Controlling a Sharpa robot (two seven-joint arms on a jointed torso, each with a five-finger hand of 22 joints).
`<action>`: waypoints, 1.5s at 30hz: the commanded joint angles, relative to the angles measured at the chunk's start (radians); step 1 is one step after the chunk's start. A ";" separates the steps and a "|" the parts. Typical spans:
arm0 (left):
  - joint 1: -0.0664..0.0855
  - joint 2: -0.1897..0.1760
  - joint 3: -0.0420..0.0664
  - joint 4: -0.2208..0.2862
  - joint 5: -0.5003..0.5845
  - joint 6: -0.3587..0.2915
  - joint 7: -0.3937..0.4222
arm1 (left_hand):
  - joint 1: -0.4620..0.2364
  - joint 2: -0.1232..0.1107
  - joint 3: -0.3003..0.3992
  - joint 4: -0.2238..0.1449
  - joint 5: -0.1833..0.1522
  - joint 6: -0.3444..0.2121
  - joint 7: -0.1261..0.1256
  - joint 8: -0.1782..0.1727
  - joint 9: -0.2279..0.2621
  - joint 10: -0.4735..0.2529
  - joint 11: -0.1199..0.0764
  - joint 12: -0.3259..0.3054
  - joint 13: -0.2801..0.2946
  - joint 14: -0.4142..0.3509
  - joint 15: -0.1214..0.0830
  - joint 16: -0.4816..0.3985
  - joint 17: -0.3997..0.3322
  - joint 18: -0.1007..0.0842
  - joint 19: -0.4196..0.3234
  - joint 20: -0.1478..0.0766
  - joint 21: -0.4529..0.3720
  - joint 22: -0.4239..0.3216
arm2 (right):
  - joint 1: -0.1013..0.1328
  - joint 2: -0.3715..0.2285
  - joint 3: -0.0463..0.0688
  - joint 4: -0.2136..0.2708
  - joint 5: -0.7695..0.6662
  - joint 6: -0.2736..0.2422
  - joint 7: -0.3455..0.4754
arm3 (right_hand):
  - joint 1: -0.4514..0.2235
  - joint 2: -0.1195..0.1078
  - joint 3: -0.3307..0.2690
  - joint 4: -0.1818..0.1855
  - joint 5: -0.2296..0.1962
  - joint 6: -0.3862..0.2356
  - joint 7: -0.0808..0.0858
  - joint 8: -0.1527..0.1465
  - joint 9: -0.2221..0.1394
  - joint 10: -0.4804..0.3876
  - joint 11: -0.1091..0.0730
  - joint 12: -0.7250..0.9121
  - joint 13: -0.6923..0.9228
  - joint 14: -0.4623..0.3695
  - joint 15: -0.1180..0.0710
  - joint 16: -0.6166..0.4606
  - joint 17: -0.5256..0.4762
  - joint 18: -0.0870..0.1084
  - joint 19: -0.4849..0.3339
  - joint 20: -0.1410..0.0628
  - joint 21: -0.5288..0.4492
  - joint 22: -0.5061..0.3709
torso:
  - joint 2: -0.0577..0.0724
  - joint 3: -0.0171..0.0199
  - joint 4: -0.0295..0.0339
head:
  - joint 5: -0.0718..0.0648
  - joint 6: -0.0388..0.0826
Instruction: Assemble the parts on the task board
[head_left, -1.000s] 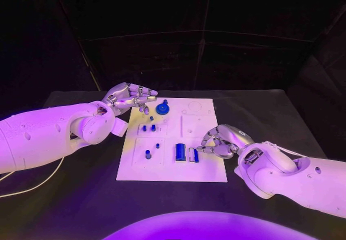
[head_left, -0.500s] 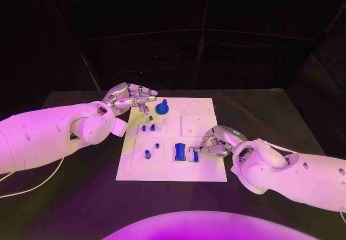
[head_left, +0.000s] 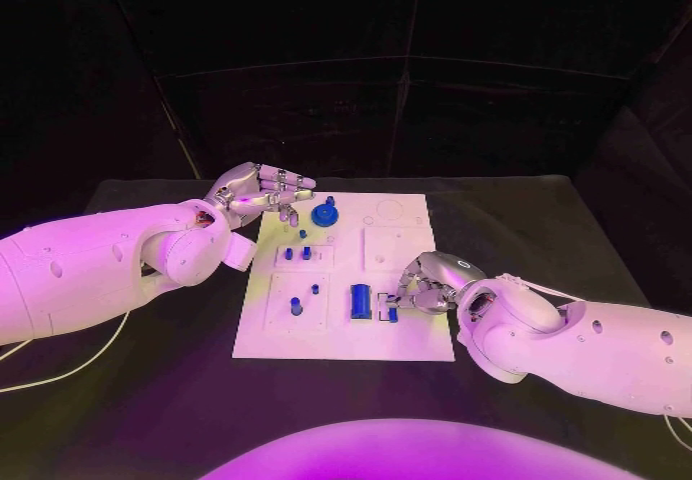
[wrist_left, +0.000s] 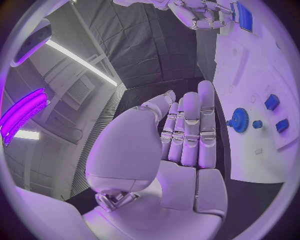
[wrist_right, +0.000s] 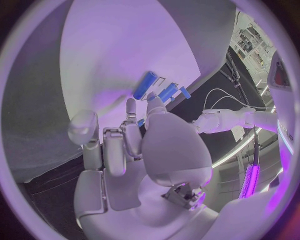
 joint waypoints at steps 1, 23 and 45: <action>0.001 0.001 0.001 0.000 0.004 0.010 0.004 | -0.001 0.004 -0.005 -0.002 0.001 -0.006 0.003 0.003 -0.001 -0.006 0.001 0.004 0.001 -0.005 0.001 -0.001 -0.001 0.014 -0.005 0.004 -0.004 -0.002 | 0.001 0.002 0.000 -0.001 -0.026 0.050 -0.014 | 0.019 -0.002 -0.002 -0.010 -0.010 0.010 -0.001 0.009 0.003 -0.001 -0.005 -0.004 0.061 0.087 -0.001 -0.006 0.186 -0.009 -0.003 -0.002 -0.004 -0.001 | -0.001 -0.0001 -0.0004 | 0.000 -0.001; 0.001 -0.002 0.001 0.002 0.004 0.011 0.003 | -0.001 0.004 -0.005 -0.002 0.001 -0.006 0.003 0.003 -0.001 -0.006 0.001 0.004 0.001 -0.005 0.001 -0.001 -0.001 0.014 -0.005 0.004 -0.004 -0.002 | 0.001 0.006 0.000 -0.001 -0.095 0.103 -0.053 | 0.096 0.021 0.017 -0.055 -0.060 0.014 -0.012 0.030 0.019 0.001 -0.015 -0.003 0.064 0.087 -0.010 -0.007 0.185 -0.009 -0.002 -0.011 -0.006 0.000 | -0.002 -0.0005 -0.0017 | 0.000 -0.001; 0.001 -0.007 0.001 0.005 0.004 0.013 -0.002 | 0.000 0.005 -0.006 -0.004 0.000 -0.005 0.003 0.005 -0.001 -0.007 0.001 0.008 0.002 -0.006 0.001 0.000 -0.003 0.014 -0.004 0.003 -0.007 -0.003 | 0.001 -0.031 0.000 0.023 -0.152 0.136 -0.049 | 0.065 -0.007 -0.002 -0.048 -0.115 -0.027 0.010 0.017 0.017 -0.028 0.003 -0.044 0.036 0.082 0.003 -0.019 0.166 -0.005 -0.019 -0.002 -0.028 -0.029 | -0.001 0.0004 -0.0001 | -0.004 -0.001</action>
